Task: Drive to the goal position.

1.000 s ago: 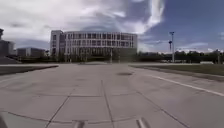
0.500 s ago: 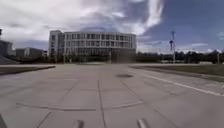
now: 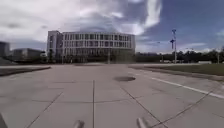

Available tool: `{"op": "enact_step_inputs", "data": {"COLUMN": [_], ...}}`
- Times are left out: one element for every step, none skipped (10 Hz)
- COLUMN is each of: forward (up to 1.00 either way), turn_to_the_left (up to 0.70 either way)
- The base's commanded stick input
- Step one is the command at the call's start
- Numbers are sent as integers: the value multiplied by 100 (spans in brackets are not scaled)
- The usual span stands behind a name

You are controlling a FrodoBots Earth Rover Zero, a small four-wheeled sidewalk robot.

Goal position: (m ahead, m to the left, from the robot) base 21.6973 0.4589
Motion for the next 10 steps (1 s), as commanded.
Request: {"op": "enact_step_inputs", "data": {"forward": [100, 100, 100, 100, 100, 100, 100, 100, 100, 100], "turn_to_the_left": [0, 0, 0, 0, 0, 0, 0, 0, 0, 0]}}
